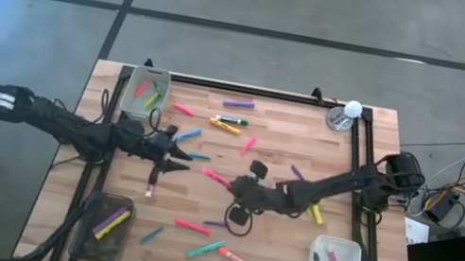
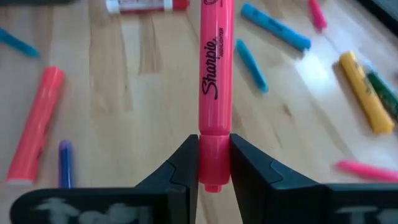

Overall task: Pick & Place Markers
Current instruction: Put the right pink marker pen into the black bin

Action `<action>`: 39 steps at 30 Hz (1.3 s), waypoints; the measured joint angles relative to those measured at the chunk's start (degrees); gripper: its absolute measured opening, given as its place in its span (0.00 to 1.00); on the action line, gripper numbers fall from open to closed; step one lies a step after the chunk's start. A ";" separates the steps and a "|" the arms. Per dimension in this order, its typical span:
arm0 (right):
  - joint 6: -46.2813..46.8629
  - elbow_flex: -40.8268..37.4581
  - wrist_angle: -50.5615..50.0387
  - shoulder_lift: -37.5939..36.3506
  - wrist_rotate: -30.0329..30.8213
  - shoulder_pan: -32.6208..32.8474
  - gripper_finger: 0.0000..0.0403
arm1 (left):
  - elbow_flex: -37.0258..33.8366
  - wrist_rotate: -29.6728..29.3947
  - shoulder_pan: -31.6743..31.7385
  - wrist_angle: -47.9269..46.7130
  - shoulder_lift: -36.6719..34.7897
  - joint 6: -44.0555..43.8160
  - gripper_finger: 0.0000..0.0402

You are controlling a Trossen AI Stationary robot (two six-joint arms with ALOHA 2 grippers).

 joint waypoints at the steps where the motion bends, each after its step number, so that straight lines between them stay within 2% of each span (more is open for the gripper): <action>1: -0.67 0.00 1.00 0.00 -0.10 -0.23 0.17 | 0.00 0.02 -0.43 0.27 0.00 0.16 0.32; 12: -5.98 3.65 2.54 0.22 -0.69 -0.79 0.17 | 0.85 -0.18 -1.68 0.56 0.00 0.13 0.33; 20: -6.23 5.44 2.58 0.50 -1.73 -2.61 0.17 | 0.85 -0.81 -3.32 2.95 0.00 1.93 0.33; 25: -7.10 5.57 2.75 0.52 -3.20 -3.12 0.17 | 0.87 -4.08 -3.37 3.08 0.48 1.98 0.33; 39: -6.99 5.55 3.06 0.59 -5.05 -3.48 0.17 | 0.87 -3.99 -3.43 7.03 3.08 2.08 0.33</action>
